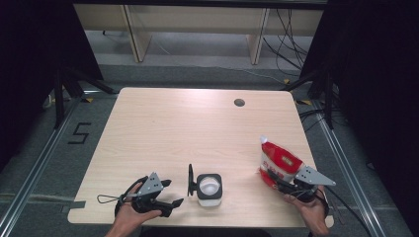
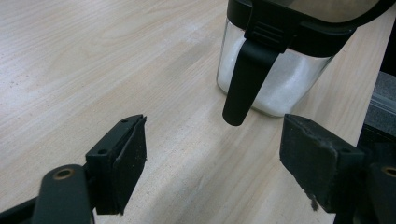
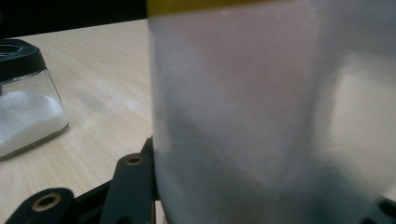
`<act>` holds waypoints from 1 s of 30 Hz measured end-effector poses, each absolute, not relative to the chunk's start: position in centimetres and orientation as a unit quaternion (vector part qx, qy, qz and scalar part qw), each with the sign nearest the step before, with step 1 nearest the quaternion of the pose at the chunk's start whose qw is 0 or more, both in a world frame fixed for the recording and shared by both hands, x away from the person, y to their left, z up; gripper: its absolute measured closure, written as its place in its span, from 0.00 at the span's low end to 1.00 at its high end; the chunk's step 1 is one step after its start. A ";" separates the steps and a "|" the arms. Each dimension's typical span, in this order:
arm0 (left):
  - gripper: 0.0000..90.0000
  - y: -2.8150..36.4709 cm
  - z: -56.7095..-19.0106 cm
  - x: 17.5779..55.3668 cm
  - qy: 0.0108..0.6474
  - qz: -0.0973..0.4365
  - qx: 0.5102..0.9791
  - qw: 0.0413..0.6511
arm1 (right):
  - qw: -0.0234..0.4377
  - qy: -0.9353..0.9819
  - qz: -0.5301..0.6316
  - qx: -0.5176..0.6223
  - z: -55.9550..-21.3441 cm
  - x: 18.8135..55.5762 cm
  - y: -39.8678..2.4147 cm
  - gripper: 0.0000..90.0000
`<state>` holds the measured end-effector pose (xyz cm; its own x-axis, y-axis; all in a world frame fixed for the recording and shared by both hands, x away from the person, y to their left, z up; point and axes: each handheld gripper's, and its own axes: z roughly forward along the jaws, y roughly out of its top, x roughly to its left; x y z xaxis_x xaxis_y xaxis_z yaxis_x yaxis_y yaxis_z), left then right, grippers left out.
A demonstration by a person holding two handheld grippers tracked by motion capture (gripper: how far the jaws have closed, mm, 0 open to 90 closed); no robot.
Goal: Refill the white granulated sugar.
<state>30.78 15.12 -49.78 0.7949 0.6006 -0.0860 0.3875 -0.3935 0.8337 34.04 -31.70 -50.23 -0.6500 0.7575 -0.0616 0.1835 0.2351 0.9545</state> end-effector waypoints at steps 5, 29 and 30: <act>0.25 15.2 -49.8 30.8 0.299 0.118 0.830 0.455 | 0.246 0.729 0.532 0.353 -50.2 33.4 -31.7 0.59; 0.25 15.3 -49.6 30.8 0.301 0.116 0.826 0.461 | 0.271 0.685 0.532 0.417 -48.6 30.1 -33.4 0.24; 0.25 15.3 -49.6 30.9 0.302 0.116 0.826 0.462 | 0.259 0.678 0.536 0.431 -48.6 29.8 -33.3 0.24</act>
